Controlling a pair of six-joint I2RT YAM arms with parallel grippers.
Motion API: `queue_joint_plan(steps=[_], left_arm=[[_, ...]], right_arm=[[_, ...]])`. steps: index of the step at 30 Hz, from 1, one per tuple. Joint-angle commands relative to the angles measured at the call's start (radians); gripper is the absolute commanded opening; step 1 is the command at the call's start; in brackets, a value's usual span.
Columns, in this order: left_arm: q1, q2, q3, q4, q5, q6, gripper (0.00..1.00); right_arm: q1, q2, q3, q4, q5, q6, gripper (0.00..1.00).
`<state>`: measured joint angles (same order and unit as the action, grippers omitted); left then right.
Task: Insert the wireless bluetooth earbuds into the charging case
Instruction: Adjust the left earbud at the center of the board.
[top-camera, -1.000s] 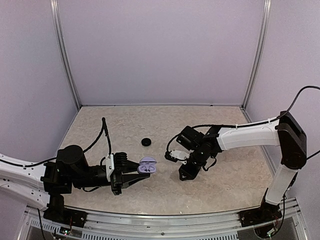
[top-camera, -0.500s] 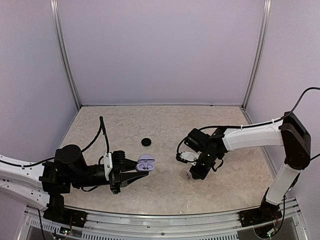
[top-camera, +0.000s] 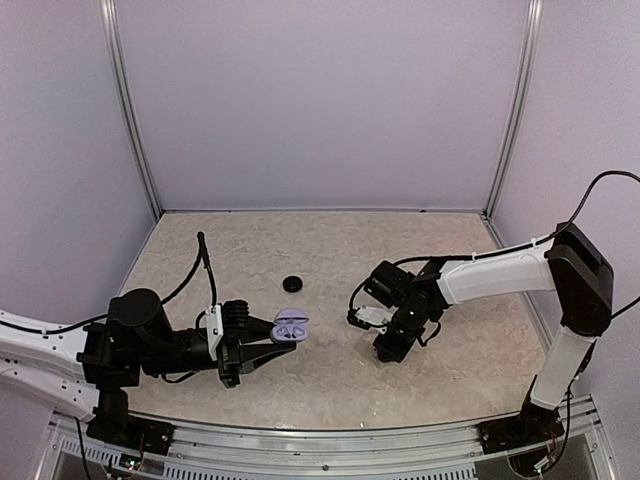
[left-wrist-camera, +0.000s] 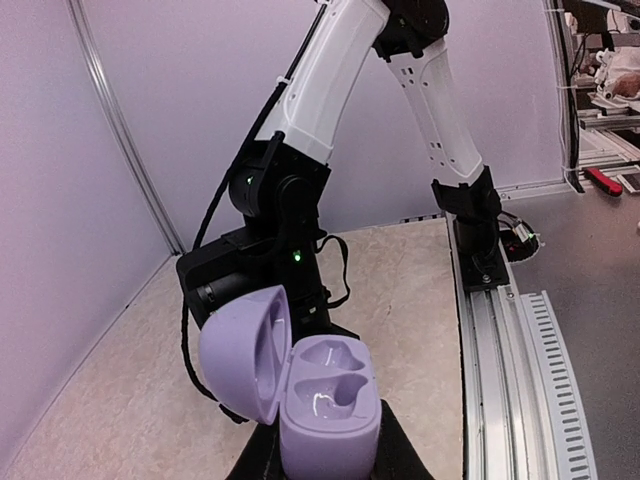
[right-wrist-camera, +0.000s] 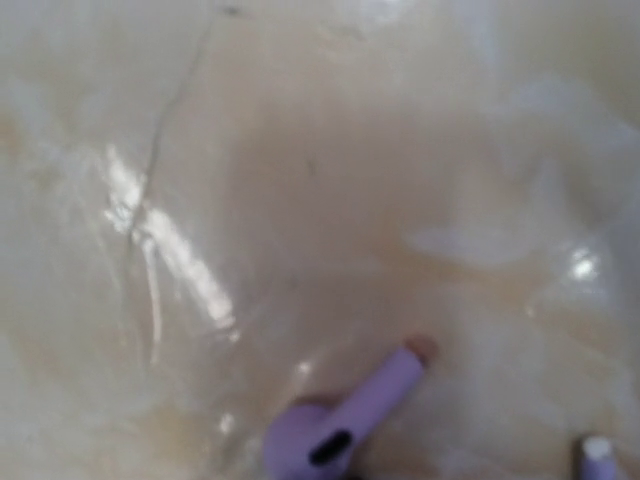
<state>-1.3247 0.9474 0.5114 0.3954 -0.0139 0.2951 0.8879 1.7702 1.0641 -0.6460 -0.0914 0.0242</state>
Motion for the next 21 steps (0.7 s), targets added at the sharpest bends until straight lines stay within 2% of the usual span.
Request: queue_joint_plan(steps=[1, 13, 17, 21], left_arm=[[0.001, -0.016, 0.015, 0.013, -0.010, -0.002, 0.09], [0.001, -0.011, 0.017, 0.012, -0.012, -0.005, 0.09], [0.001, -0.017, 0.016, 0.012, -0.011, -0.007, 0.09], [0.002, -0.018, 0.016, 0.020, -0.011, -0.010, 0.09]], right_arm=[[0.017, 0.029, 0.019, 0.028, -0.032, 0.019, 0.14], [0.033, 0.063, 0.107, 0.026, -0.076, 0.007, 0.16], [0.046, 0.021, 0.142, 0.014, -0.108, -0.014, 0.22], [0.046, 0.022, 0.225, -0.065, -0.061, -0.060, 0.34]])
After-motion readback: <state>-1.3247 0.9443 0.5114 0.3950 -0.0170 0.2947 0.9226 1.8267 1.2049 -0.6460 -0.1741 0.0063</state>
